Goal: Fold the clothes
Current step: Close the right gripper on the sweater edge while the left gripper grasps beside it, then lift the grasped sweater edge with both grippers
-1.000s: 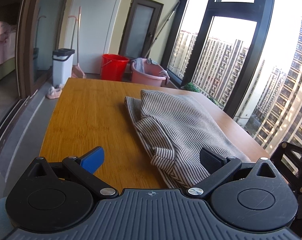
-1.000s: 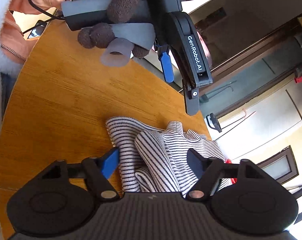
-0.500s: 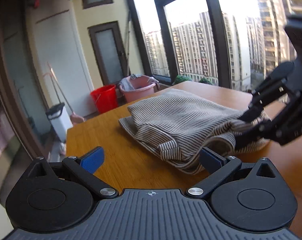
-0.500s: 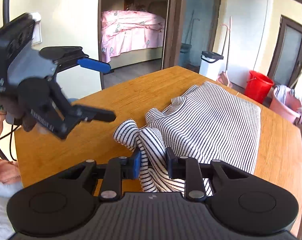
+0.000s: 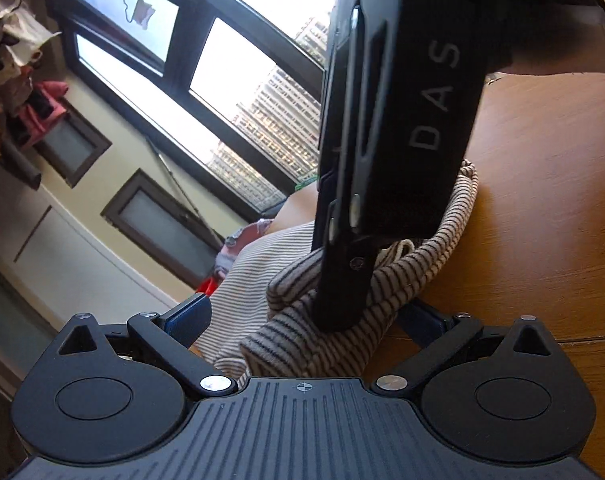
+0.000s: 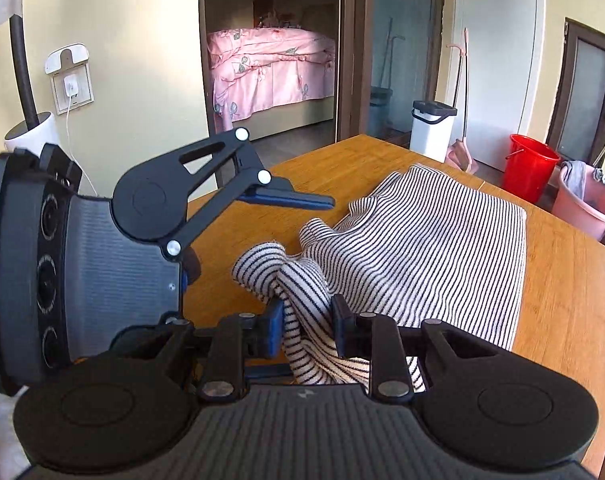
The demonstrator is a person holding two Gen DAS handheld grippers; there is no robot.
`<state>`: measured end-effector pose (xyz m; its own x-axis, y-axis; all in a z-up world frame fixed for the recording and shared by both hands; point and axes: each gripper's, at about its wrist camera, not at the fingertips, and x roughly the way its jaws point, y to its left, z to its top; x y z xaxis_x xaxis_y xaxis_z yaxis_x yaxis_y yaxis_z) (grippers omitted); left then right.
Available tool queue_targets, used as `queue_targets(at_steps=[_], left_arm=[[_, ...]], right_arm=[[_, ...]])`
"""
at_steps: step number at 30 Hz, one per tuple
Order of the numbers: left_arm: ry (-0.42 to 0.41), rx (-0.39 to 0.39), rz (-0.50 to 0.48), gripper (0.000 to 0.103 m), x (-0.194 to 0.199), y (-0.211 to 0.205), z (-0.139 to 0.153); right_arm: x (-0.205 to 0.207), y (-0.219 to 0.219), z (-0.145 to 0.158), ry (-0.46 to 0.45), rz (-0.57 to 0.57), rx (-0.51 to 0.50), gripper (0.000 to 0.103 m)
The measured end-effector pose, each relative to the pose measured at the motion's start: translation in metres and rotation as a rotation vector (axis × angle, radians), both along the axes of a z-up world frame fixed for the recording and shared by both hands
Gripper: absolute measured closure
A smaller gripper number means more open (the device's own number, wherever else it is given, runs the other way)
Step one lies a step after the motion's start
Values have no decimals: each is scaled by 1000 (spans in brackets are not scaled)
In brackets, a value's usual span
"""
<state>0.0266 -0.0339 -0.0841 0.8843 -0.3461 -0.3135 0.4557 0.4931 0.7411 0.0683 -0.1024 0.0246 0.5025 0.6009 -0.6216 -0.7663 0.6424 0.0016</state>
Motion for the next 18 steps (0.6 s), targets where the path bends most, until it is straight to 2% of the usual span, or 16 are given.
queue_targets(at_steps=[2,4,5,6,8,11,14,15,18], left_arm=[[27,-11,-18,25,0,-5,-5],[34,-23,-21,31,0,-7,-9],[36,-25,-22,38,0,-7,-9],[39,-28,-23,42,0,-7,-9],[72,-59,-19,55,3,-4,-6],[111,-108,-10,60,6,2,-2],[163,-210,18,62,13,11,10],[193,-270,34,62,17,17,15],[273,-428,77,62,29,37,31]], right_arm=[[-5,-1,3,-8,12,-15,79],[-8,-1,5,-22,22,-39,79],[-9,-3,7,-28,25,-45,77],[-10,-7,11,-32,24,-44,75],[-11,-20,22,-59,9,-11,66],[-17,-42,39,-185,-55,-29,43],[-24,-63,36,-327,-109,-143,35],[-25,-69,29,-349,-124,-188,32],[-28,-83,5,-362,-157,-302,30]])
